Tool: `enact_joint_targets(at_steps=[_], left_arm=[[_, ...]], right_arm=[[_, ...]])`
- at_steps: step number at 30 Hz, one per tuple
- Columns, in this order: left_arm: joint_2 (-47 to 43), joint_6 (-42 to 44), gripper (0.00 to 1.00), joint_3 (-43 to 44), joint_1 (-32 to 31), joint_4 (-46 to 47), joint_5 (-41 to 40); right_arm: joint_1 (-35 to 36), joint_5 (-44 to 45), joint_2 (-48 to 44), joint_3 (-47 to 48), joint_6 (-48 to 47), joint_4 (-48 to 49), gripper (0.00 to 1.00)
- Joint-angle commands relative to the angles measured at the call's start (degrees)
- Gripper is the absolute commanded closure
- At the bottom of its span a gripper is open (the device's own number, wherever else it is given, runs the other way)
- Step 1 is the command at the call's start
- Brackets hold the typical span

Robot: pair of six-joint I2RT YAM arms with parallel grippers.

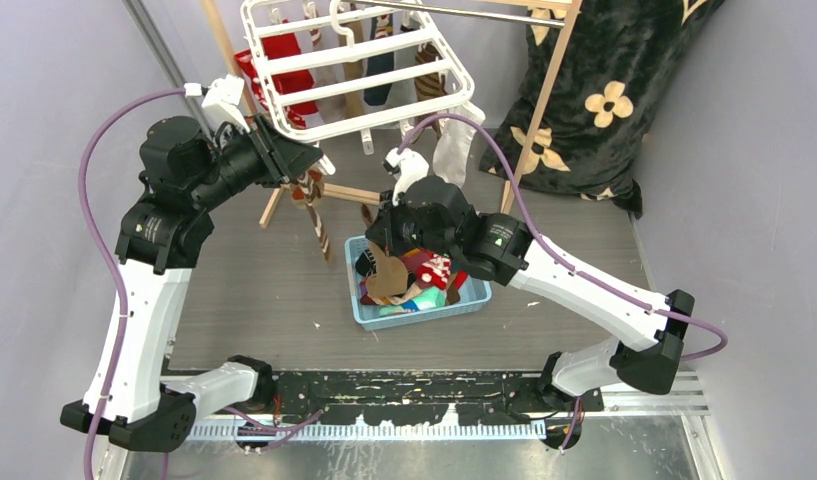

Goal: Clip the socks to the hanger
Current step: Pick up the sock from the bin, then clamp the sock onto the hanger.

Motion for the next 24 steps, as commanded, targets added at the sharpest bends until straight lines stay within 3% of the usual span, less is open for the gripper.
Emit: enact_joint_targets(at_steps=[1,10,24], left_arm=[[-0.70,2.34,0.87,-0.43,0.21,2.07,0.40],[-0.74,2.10,0.91,-2.24,0.25,1.39,-1.77],[-0.51,1.27,0.91,-3.11,0.21,0.76,-2.80]], right_arm=[[0.02,2.01,-4.39,-5.16,3.69,16.25,0.99],[0.07,2.12,-3.52,-5.94,0.10,25.38,0.99],[0.34,-0.04,1.91,0.75,-2.66,24.30,0.99]])
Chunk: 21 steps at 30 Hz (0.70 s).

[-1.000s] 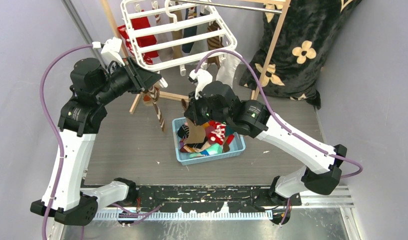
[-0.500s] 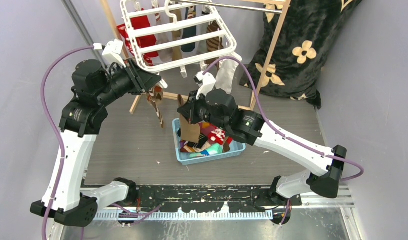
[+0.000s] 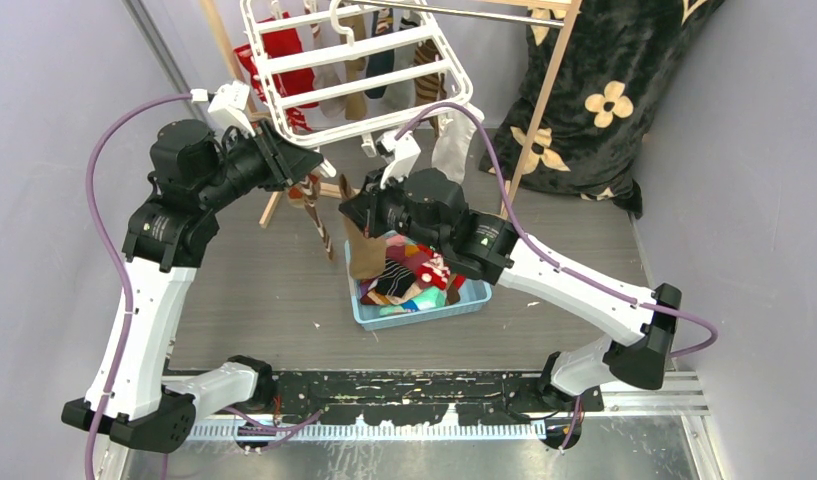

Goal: Clip the socks to the hanger
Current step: Clamp the sock onto the hanger.

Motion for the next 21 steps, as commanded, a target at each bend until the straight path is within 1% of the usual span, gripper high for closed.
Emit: enact_joint_targets(at_steps=[1,21], left_arm=[[-0.15,0.56,0.91,-0.54,0.24,0.73,-1.14],[0.05,-0.14,0.91,-0.15,0.25,0.91,-2.16]], right_arm=[[0.28,-0.50,0.91,4.59,-1.24,3.47,0.99],[0.33,-0.18,2.89,7.59,-2.65,3.14,0.99]])
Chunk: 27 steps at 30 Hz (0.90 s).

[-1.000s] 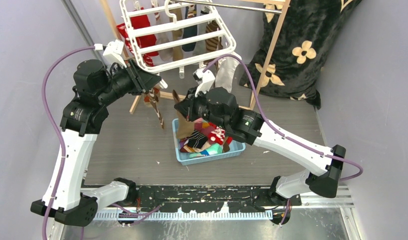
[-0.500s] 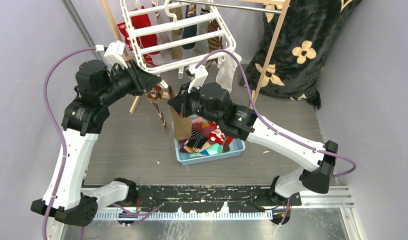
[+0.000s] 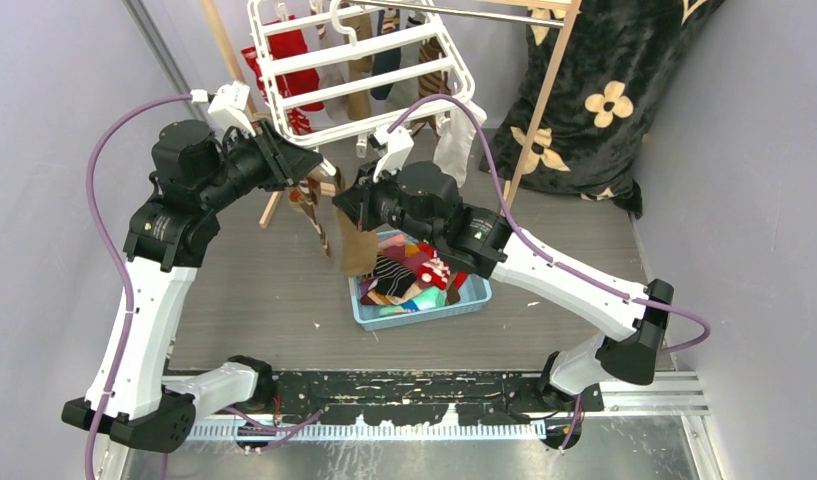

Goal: Clip the socks to the hanger
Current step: Clamp the sock onto the hanger.

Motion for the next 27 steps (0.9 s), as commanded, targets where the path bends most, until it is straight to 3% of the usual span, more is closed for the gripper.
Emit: enact_joint_targets(at_steps=[1,27], left_arm=[[0.02,-0.05,0.91,0.34,0.23,0.90,-0.75],[-0.22,1.46,0.91,1.40,0.25,0.67,-1.69]], right_arm=[[0.29,0.15,0.12,3.69,-1.26,2.96,0.99],[0.33,-0.81,2.48,7.87,-2.46,0.42,0.99]])
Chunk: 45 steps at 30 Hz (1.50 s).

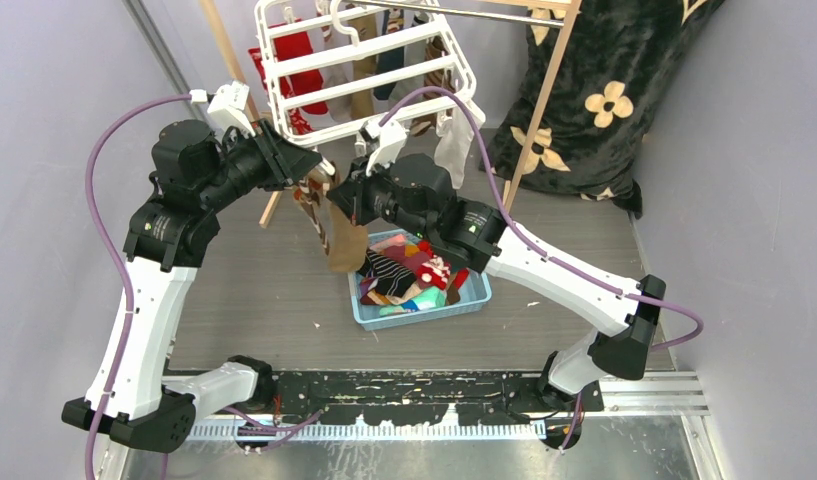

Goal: Clip the socks to the hanger
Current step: Clamp the sock onto the hanger.

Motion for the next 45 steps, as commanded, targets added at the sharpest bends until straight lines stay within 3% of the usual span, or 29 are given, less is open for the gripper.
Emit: enact_joint_targets(at_steps=[1,17,20,25,28,30,33,36,40,45], left_arm=[[-0.23,1.42,0.91,1.31,0.25,0.62,-1.30],[-0.41,1.91,0.89,1.81,0.25,0.26,-2.71],[-0.64,2.00,0.81,1.65,0.18,0.43,-3.48],[-0.77,1.44,0.45,1.46,0.20,0.36,-3.82],[-0.89,1.26,0.38,1.46,0.25,0.55,-4.05],[-0.99,1.17,0.39,1.46,0.24,0.60,-4.30],[-1.03,1.21,0.40,1.29,0.25,0.78,-4.85],[-1.48,1.35,0.43,0.83,0.23,1.07,-6.09],[-1.61,1.78,0.45,0.53,0.19,1.07,-7.04],[-1.60,1.97,0.47,0.94,0.21,1.37,-7.60]], right_arm=[[0.26,-0.60,-0.16,3.61,-1.05,1.60,0.99],[0.37,-0.46,0.60,6.92,-3.53,-0.91,0.99],[0.41,-0.61,0.79,6.95,-3.39,-0.89,0.99],[0.38,-1.62,1.05,6.86,-3.34,-0.88,0.99],[0.37,-2.14,0.79,6.33,-3.26,-0.42,0.99],[0.37,-2.69,0.27,5.48,-3.15,0.56,0.89],[0.34,-3.19,-1.12,3.64,-3.24,1.80,0.62],[0.42,-2.65,-3.78,1.02,-3.54,3.09,0.46],[0.19,0.59,-8.47,-4.04,-5.39,3.68,0.36],[-1.37,3.98,-13.27,-8.69,-6.02,5.35,0.34]])
